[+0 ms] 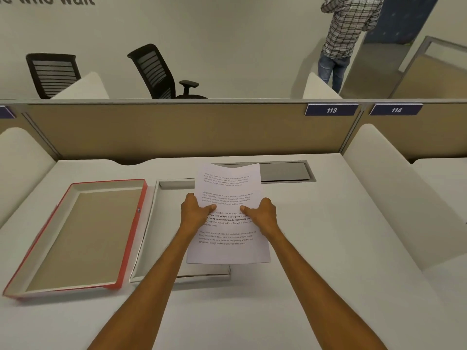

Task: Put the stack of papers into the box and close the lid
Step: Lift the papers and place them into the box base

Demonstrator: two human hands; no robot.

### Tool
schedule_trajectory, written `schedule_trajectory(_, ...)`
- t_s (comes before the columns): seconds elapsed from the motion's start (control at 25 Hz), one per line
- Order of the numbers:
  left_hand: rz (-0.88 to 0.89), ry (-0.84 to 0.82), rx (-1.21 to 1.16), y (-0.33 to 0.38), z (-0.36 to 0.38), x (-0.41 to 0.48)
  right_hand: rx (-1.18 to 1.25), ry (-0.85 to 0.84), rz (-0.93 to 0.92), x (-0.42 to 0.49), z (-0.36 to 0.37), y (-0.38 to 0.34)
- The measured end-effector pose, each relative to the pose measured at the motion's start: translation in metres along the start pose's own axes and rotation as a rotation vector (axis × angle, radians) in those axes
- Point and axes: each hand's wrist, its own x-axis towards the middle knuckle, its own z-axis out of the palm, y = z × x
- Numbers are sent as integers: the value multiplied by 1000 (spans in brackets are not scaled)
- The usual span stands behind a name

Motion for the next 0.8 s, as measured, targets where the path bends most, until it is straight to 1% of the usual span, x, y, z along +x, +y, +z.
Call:
schedule_trajectory(0.24, -42, 40, 2, -38, -50, 13, -24, -48, -22, -14, 61, -19)
schedule_trajectory(0.4, -59, 46, 7, -62, -74, 25, -49, -66, 2, -17, 97, -28)
schedule_trajectory(0.68, -88, 18, -14, -88, -88, 45, -80, -122, 44, -6, 131, -35)
schedule_trajectory(0.8, -89, 3, -12, -93, -86, 53, -57, -164, 100, -1, 135, -32)
